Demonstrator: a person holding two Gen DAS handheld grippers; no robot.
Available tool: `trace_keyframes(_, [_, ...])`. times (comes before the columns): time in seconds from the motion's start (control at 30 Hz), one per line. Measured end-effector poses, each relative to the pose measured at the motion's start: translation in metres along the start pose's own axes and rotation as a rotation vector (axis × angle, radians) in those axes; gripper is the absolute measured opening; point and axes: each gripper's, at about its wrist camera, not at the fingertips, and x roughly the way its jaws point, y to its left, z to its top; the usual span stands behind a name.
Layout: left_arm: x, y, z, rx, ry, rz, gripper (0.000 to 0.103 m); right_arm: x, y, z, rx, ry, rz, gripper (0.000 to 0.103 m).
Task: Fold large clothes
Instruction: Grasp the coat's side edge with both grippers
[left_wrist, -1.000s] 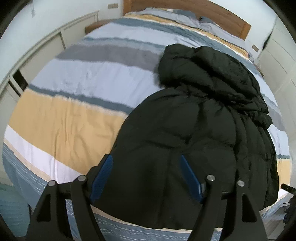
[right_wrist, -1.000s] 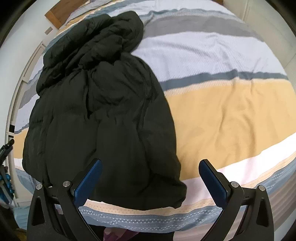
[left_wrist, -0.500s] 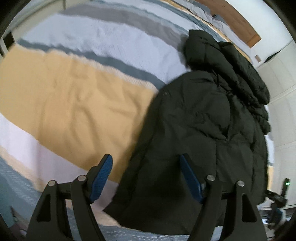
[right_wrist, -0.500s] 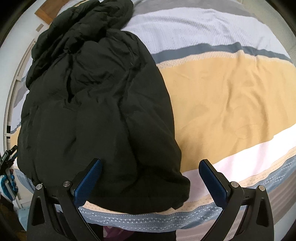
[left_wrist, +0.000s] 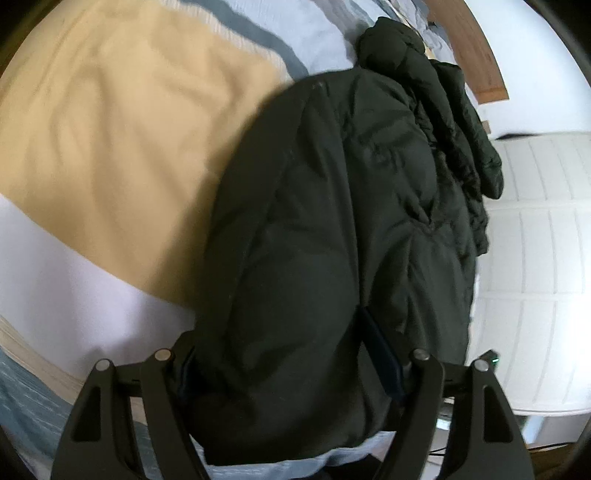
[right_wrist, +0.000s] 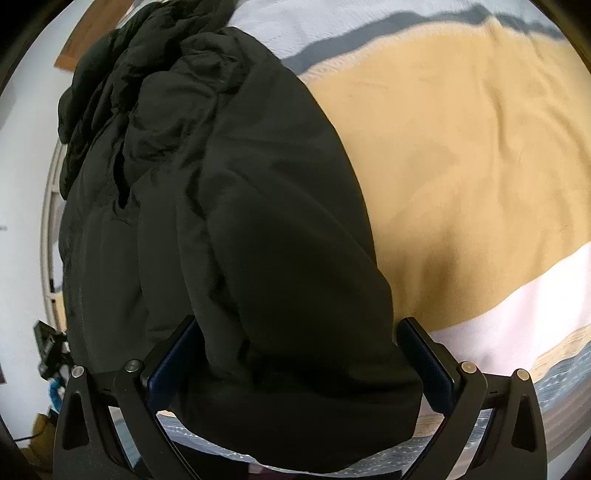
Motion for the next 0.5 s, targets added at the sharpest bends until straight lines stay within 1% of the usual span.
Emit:
trace_keyframes(0.13, [0.004, -0.010, -0.008, 0.007, -0.009, -0.005, 0.073, 0.006, -0.003, -0.004, 0.006, 0.033, 0.057, 0.102])
trace_keyframes(0.23, [0.001, -0.015, -0.012, 0.006, -0.021, -0.006, 0.071, 0.007, 0.001, -0.007, -0.017, 0.040, 0.053, 0.102])
trace_keyframes(0.27, [0.000, -0.017, -0.013, 0.009, -0.021, -0.007, 0.070, 0.007, 0.003, -0.007, -0.022, 0.037, 0.052, 0.098])
trace_keyframes(0.33, [-0.001, -0.024, -0.015, 0.012, -0.020, -0.018, 0.061, 0.006, 0.006, -0.006, -0.016, 0.029, 0.060, 0.088])
trace_keyframes(0.37, [-0.002, -0.027, -0.017, 0.015, -0.020, -0.022, 0.054, 0.005, 0.005, -0.005, -0.009, 0.028, 0.068, 0.074])
trace_keyframes(0.4, [-0.002, -0.031, -0.019, 0.017, -0.019, -0.019, 0.047, 0.005, 0.005, -0.003, 0.000, 0.027, 0.079, 0.063])
trace_keyframes(0.43, [-0.002, -0.034, -0.020, 0.019, -0.018, -0.014, 0.041, 0.004, 0.005, -0.002, 0.004, 0.029, 0.089, 0.059])
trace_keyframes(0.47, [-0.003, -0.037, -0.022, 0.017, -0.017, -0.010, 0.039, 0.004, 0.005, -0.002, 0.005, 0.035, 0.103, 0.053])
trace_keyframes(0.5, [-0.004, -0.038, -0.023, 0.011, -0.019, -0.010, 0.034, 0.005, 0.006, 0.001, 0.002, 0.042, 0.112, 0.047])
